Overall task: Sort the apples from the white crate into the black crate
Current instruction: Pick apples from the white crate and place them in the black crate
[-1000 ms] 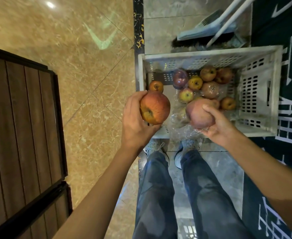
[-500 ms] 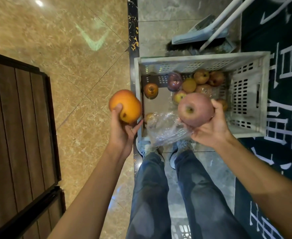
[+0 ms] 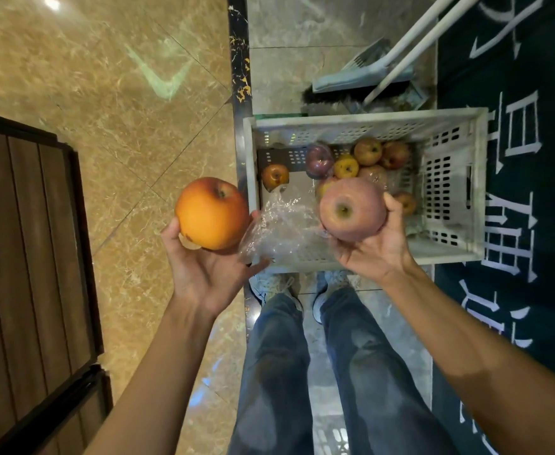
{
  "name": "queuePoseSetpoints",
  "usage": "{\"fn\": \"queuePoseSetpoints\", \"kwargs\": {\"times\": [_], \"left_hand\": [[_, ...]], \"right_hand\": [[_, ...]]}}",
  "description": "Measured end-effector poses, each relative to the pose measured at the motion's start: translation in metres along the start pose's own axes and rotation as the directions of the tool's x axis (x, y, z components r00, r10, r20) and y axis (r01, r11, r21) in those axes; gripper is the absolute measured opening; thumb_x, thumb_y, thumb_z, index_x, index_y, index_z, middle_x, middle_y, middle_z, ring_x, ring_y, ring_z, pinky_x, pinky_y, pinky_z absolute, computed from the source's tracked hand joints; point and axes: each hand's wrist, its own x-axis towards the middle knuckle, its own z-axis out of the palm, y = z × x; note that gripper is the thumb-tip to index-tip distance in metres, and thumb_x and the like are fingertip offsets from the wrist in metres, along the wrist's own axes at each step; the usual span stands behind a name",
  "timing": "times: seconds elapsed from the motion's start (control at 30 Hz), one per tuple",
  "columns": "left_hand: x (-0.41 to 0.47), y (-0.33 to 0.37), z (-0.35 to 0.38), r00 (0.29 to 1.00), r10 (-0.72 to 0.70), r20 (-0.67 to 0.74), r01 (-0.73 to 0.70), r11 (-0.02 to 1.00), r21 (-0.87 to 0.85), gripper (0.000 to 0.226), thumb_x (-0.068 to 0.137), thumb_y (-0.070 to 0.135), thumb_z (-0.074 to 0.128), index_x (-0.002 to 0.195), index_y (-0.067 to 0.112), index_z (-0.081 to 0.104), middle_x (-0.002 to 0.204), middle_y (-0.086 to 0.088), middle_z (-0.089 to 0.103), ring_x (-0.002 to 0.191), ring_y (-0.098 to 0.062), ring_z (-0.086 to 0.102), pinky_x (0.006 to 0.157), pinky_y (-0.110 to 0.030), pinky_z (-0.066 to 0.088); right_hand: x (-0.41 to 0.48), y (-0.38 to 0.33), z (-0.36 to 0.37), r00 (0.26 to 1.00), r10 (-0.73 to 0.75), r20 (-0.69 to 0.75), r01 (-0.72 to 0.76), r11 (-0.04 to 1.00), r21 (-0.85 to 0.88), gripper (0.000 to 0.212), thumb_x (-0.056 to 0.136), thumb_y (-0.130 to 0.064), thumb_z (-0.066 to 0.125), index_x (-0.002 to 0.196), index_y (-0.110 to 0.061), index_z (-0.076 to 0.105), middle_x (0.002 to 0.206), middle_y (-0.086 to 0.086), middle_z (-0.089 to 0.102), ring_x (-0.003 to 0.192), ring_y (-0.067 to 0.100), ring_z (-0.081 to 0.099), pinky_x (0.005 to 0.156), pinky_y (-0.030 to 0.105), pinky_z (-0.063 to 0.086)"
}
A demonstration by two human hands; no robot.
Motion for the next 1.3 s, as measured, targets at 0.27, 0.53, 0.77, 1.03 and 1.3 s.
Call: {"fn": "queuePoseSetpoints", "kwargs": {"times": [0.27,0.53,0.77,1.03,1.3], "left_hand": [[-0.009,0.012,-0.007,0.978,0.106,-0.18,-0.077,0.983,0.165,0.128,0.027,0.062,0.079,0.139,0.009,0.044,0.125,-0.019,0.06,0.109,-0.029,0.061,0.084,-0.032,0.051],[-0.007,-0.002,0.002,0.993,-0.115,0.002,0.11,0.952,0.287,0.12,0.036,0.067,0.075,0.136,0.008,0.046,0.135,-0.021,0.052,0.12,-0.032,0.052,0.1,-0.056,0.037],[0.005,-0.024,0.004,0.988,-0.087,-0.127,0.12,0.952,0.283,0.129,0.028,0.061,0.081,0.14,0.015,0.04,0.11,-0.013,0.068,0.084,-0.022,0.068,0.068,-0.028,0.047],[0.002,-0.032,0.002,0.993,-0.103,-0.053,0.11,0.983,0.147,0.107,0.037,0.062,0.077,0.127,0.009,0.052,0.109,-0.013,0.066,0.088,-0.022,0.059,0.064,-0.028,0.049],[0.006,-0.029,0.027,0.998,-0.066,0.017,0.062,0.986,0.156,0.108,0.035,0.06,0.081,0.125,0.007,0.052,0.11,-0.012,0.065,0.087,-0.022,0.058,0.067,-0.028,0.047]], "right_hand": [[-0.004,-0.01,0.002,0.998,-0.014,0.058,0.024,0.982,-0.187,0.105,0.021,-0.042,0.091,0.115,-0.013,0.055,0.101,0.012,0.07,0.079,0.022,0.068,0.06,0.025,0.055],[-0.006,-0.009,0.007,0.996,-0.007,0.094,0.029,0.972,-0.232,0.121,0.024,-0.041,0.093,0.133,-0.012,0.048,0.118,0.01,0.061,0.09,0.022,0.066,0.063,0.027,0.056],[-0.014,-0.002,0.011,0.99,-0.04,0.136,0.046,0.998,-0.043,0.095,0.023,-0.044,0.09,0.107,-0.009,0.065,0.093,0.01,0.072,0.075,0.023,0.07,0.062,0.028,0.057],[-0.017,-0.013,0.004,0.991,-0.055,0.123,0.073,0.986,-0.15,0.123,0.03,-0.043,0.092,0.138,-0.013,0.043,0.123,0.011,0.058,0.093,0.023,0.065,0.067,0.03,0.055],[-0.029,0.0,0.019,0.898,-0.368,0.241,0.389,0.406,-0.827,0.068,0.033,-0.049,0.076,0.095,-0.042,0.049,0.112,-0.01,0.05,0.104,0.014,0.052,0.073,0.024,0.05]]}}
